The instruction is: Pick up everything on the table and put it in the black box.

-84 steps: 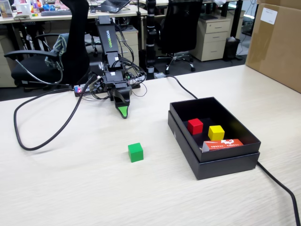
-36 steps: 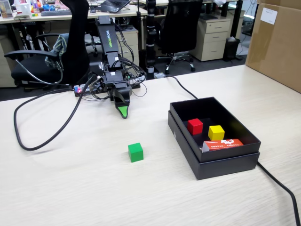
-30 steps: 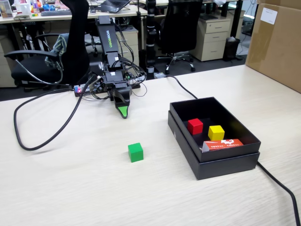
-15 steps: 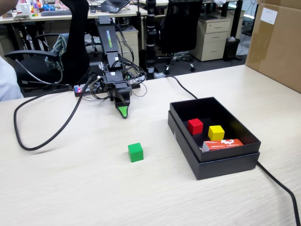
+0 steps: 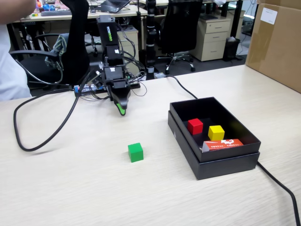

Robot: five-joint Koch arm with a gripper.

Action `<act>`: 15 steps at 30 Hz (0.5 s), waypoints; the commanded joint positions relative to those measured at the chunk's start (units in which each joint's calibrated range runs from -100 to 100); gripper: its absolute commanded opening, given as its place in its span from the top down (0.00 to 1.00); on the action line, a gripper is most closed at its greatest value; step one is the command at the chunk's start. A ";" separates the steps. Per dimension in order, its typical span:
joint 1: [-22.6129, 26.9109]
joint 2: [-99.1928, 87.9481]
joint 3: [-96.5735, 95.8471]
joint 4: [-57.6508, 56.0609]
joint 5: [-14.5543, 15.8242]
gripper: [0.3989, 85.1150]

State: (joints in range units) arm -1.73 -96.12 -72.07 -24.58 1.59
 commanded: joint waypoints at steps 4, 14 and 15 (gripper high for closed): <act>-0.63 13.21 26.92 -17.10 1.27 0.48; -0.73 51.65 66.81 -37.32 1.12 0.48; -0.68 55.10 69.89 -38.09 0.98 0.48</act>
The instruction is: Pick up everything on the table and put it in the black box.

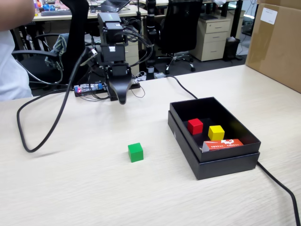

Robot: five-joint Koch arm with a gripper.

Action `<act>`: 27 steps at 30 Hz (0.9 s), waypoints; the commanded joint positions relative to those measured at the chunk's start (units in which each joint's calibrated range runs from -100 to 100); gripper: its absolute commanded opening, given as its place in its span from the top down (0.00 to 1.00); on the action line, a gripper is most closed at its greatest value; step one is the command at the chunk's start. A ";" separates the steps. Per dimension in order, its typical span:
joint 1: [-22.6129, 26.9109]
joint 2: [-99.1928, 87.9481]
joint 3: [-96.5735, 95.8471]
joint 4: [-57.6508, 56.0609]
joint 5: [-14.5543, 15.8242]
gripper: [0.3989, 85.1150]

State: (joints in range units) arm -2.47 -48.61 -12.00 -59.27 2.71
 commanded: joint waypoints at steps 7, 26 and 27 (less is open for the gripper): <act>0.24 36.04 32.31 -9.54 -1.12 0.47; 1.22 70.01 51.17 -11.18 -1.32 0.48; 1.12 70.47 51.35 -11.18 -1.32 0.48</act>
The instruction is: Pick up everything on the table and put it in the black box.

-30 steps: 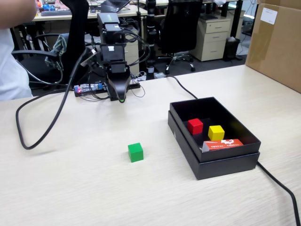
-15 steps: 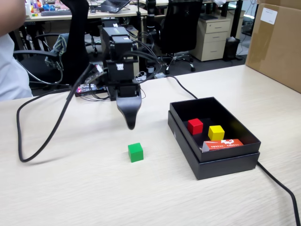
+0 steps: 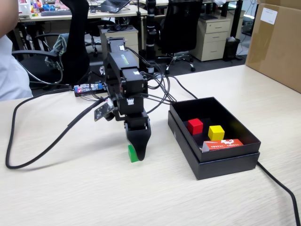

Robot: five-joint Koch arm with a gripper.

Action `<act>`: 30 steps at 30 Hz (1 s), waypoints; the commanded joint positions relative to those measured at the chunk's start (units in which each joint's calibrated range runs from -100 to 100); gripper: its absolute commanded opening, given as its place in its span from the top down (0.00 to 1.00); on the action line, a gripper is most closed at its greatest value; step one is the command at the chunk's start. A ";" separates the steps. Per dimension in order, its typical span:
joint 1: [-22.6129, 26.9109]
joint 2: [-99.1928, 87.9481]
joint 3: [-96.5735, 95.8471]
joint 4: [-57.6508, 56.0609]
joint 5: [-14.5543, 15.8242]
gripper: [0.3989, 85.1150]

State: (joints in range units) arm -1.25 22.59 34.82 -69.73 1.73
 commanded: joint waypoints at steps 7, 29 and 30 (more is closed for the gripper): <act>-0.44 2.71 6.61 -0.73 -0.34 0.54; 1.81 -24.94 -0.19 -1.33 -0.29 1.00; 2.83 -28.84 -0.83 -1.33 -0.29 1.00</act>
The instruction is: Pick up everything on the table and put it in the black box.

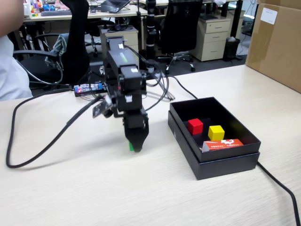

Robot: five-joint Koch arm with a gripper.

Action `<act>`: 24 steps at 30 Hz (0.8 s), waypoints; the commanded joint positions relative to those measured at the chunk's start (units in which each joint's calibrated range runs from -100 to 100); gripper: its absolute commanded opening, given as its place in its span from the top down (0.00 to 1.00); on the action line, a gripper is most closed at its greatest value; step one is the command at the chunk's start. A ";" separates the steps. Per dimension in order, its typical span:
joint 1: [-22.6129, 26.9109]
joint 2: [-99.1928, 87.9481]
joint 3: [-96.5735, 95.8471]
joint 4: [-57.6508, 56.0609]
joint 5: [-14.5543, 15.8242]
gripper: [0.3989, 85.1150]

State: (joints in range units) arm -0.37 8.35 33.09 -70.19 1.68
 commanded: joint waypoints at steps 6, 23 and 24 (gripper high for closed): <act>10.94 -24.36 1.91 -0.87 1.07 1.00; 19.78 15.92 27.65 -0.61 2.93 0.99; 19.98 17.07 28.02 -0.61 2.98 0.99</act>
State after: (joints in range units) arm 18.83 24.66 56.46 -71.20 4.66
